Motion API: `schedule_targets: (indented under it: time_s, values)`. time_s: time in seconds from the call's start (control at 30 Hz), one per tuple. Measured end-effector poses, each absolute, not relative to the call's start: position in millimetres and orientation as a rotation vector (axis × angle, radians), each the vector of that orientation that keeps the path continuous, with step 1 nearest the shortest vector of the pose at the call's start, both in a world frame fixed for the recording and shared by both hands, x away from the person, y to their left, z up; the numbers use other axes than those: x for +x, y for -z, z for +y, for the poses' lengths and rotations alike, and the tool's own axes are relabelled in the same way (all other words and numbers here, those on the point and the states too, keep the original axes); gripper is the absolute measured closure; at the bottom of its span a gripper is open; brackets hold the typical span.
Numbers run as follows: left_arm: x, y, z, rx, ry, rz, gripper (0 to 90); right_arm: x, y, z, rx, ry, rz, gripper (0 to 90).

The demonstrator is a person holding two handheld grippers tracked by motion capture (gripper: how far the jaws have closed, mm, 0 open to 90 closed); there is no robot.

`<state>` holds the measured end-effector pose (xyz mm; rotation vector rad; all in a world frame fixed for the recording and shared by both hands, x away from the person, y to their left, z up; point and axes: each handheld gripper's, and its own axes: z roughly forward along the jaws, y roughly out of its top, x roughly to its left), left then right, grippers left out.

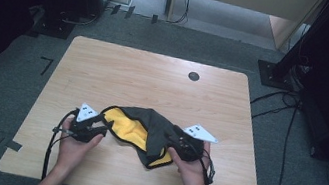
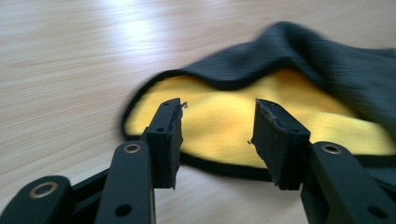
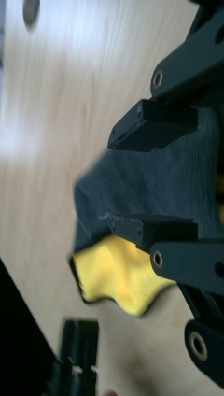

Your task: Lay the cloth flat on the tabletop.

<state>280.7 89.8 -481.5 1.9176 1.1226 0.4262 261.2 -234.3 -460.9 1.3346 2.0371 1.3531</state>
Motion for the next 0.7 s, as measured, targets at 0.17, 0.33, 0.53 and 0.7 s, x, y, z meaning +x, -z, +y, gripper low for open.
schedule_targets:
  time_s: [0.17,0.33,0.53,0.7]
  values:
    - [266.6,491.4,44.2,2.067,-0.374,0.953,47.7,261.8,476.0,-207.8,1.261,-1.251,2.261,51.1]
    - [264.5,509.6,23.1,2.201,-0.435,0.958,60.5,263.5,491.1,-199.7,1.248,-1.085,2.355,61.4]
    - [269.5,509.5,35.8,2.17,-0.407,1.001,82.3,265.6,490.3,-207.4,1.27,-1.092,2.315,79.1]
    - [272.3,506.5,44.5,2.16,-0.401,1.011,83.7,266.5,482.8,-219.3,1.3,-1.12,2.228,81.8]
